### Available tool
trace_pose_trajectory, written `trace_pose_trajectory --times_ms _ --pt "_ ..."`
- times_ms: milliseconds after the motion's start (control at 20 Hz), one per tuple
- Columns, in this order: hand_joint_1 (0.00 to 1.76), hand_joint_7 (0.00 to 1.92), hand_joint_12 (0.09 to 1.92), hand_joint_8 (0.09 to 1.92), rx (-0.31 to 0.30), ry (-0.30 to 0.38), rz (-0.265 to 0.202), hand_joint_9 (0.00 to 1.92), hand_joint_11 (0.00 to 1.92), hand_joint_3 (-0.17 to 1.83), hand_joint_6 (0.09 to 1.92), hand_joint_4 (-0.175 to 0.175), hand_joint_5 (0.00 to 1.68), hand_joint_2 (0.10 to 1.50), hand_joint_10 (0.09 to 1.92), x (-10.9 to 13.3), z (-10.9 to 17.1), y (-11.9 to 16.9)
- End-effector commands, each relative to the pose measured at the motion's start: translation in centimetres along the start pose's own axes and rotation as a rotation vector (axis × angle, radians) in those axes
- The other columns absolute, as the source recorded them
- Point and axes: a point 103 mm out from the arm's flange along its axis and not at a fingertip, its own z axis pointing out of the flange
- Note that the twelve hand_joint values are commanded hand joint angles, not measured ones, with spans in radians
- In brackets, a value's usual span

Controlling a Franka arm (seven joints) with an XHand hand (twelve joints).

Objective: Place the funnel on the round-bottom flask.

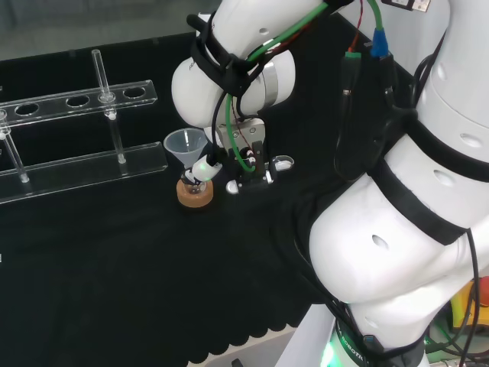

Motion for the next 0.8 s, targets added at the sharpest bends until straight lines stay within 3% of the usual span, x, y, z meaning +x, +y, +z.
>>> trace_pose_trajectory --times_ms 50,800 --pt "0.60 0.45 1.09 0.33 -0.003 0.008 0.004 0.30 0.00 0.42 0.09 -0.026 0.18 0.53 0.65 -0.1 0.0 0.0" --pt "0.46 0.19 0.99 0.49 0.017 0.058 -0.004 0.12 0.00 0.18 0.09 -0.042 0.01 0.57 0.76 -1.7 -5.2 -0.1"
